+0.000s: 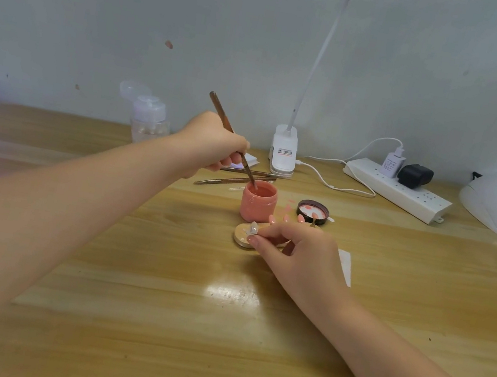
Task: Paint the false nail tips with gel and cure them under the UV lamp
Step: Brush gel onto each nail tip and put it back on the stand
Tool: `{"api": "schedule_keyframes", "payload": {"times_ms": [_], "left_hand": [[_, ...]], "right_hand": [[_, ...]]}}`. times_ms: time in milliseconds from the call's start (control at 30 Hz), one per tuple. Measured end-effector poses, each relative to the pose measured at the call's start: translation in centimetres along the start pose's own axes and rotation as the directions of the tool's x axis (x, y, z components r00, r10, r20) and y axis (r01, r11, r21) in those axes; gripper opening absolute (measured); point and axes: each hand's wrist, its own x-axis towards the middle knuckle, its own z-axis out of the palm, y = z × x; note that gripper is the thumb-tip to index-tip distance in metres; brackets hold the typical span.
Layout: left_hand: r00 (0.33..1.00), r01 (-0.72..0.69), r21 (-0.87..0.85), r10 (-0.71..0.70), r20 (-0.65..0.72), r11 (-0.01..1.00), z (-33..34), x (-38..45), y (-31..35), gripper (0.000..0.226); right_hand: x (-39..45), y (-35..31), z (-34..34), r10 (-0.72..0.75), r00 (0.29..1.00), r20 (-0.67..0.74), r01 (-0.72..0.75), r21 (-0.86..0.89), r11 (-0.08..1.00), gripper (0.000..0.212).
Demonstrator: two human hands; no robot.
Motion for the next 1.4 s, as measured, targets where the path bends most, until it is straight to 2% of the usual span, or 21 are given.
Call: {"api": "schedule_keyframes", "payload": {"times_ms": [300, 467, 667, 800, 1000, 1167, 1300, 1400], "left_hand": [[0.994, 0.068, -0.001, -0.068, 0.088, 0.998, 0.3, 0.0, 0.8, 0.026], [0.991, 0.105, 0.000, -0.105, 0.078, 0.994, 0.3, 0.2, 0.7, 0.023], [0.995, 0.051, 0.020, -0.053, 0.081, 0.998, 0.5, 0.1, 0.8, 0.023], [0.992, 0.054, -0.008, -0.053, 0.115, 0.999, 0.5, -0.2, 1.4, 0.009], [0.995, -0.082, 0.128, 0.074, 0.065, 0.988, 1.1, -0.2, 1.7, 0.008], [0.982, -0.191, 0.129, 0.190, 0.025, 0.973, 1.2, -0.6, 1.9, 0.020], [0.988, -0.153, 0.016, 0.154, -0.006, 0.988, 0.9, -0.9, 2.2, 0.032], [0.990, -0.141, 0.081, 0.140, 0.016, 0.987, 1.1, -1.1, 2.0, 0.031]], "right_hand": [[0.0, 0.0, 0.0, -0.028, 1.000, -0.007, 0.028, -0.005, 1.000, 0.004], [0.0, 0.0, 0.0, -0.037, 0.999, -0.009, 0.036, -0.022, 0.999, 0.005], [0.0, -0.1, -0.1, -0.035, 0.999, -0.003, 0.035, -0.035, 0.999, 0.005], [0.1, -0.1, -0.1, -0.040, 0.999, -0.004, 0.039, -0.039, 0.998, 0.005], [0.0, 0.0, 0.0, -0.038, 0.999, -0.009, 0.037, -0.038, 0.999, 0.005], [0.0, -0.1, 0.0, -0.034, 0.999, -0.008, 0.034, -0.022, 0.999, 0.005], [0.1, -0.1, 0.0, -0.049, 0.999, -0.011, 0.048, -0.036, 0.998, 0.006], [0.0, -0.1, 0.0, -0.045, 0.999, -0.013, 0.045, -0.033, 0.998, 0.006]]}}
